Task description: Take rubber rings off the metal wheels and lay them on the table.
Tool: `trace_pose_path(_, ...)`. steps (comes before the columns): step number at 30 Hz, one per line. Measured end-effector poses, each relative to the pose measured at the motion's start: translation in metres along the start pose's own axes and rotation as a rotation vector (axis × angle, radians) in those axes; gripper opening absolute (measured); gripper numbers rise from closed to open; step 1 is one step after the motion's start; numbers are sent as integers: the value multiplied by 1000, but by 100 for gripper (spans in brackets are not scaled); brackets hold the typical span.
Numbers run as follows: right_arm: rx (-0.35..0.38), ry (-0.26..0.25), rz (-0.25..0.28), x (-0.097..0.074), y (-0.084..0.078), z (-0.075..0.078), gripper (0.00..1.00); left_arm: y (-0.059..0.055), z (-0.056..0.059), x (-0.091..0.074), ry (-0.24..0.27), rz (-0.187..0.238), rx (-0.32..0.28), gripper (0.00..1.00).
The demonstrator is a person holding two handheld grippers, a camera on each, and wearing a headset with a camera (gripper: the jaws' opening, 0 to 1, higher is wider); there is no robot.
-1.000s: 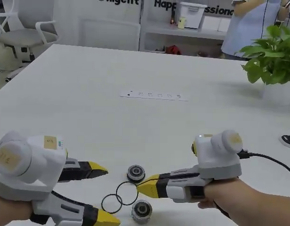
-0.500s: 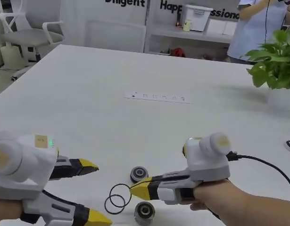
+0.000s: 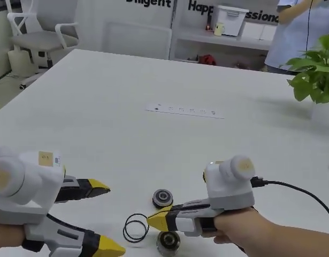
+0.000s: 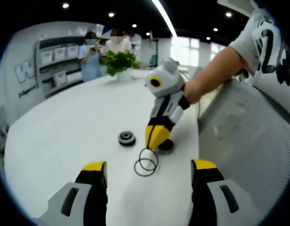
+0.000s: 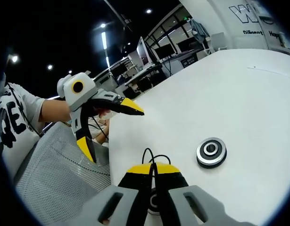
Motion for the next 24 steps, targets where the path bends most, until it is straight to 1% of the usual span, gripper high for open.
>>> trace_pose_path(12,21,0,-9,7,-4,4,0,-4,-3,-2,8,-2,-15,73)
trace_pose_path(24,31,-21,-15,9,-8,8,0,-7,-5,0,8,-11,-25,73)
Point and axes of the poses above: the centre of the closed fingertips' face, and the gripper's own axes: x roughly forward along the fingers, z roughly to its right, y roughly out of its top, the point moved 8 cm from there along -x, roughly backward along the fingers, and after that the axes turned 7 degrees about -x, right-handed, at the moved point
